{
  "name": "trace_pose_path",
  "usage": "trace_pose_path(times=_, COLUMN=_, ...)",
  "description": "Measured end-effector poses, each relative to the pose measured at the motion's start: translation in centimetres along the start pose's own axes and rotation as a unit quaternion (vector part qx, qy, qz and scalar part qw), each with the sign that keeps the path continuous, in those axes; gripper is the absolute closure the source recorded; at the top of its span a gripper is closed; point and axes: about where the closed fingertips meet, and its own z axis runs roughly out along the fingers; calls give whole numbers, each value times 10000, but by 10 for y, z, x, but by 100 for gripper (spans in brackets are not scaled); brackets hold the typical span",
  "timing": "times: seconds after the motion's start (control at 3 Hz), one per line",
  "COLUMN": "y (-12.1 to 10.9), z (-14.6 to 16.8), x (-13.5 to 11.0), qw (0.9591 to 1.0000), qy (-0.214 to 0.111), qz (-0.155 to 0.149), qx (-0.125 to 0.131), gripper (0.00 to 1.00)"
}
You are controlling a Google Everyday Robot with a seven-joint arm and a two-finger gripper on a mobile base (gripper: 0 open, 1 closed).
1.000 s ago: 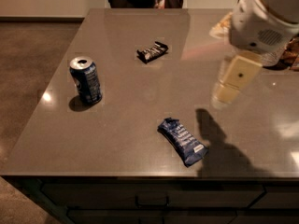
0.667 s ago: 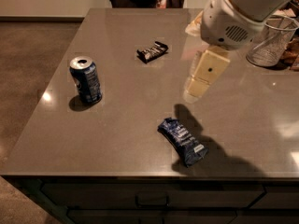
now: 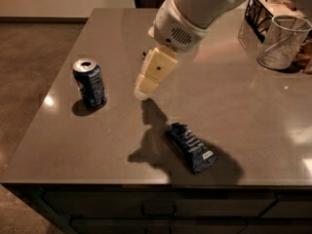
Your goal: Pick pepsi can
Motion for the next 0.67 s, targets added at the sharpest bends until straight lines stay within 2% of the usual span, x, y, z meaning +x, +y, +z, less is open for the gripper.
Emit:
trace_pose_path(times=0.33, y=1, z=37, x=-34, qw=9992, qy=-319, qz=66, qx=-234, gripper=0)
trace_pose_path(times=0.67, y=-2, z=70, x=-53, qw=9977, qy=-479, qz=184, qx=-439, gripper=0)
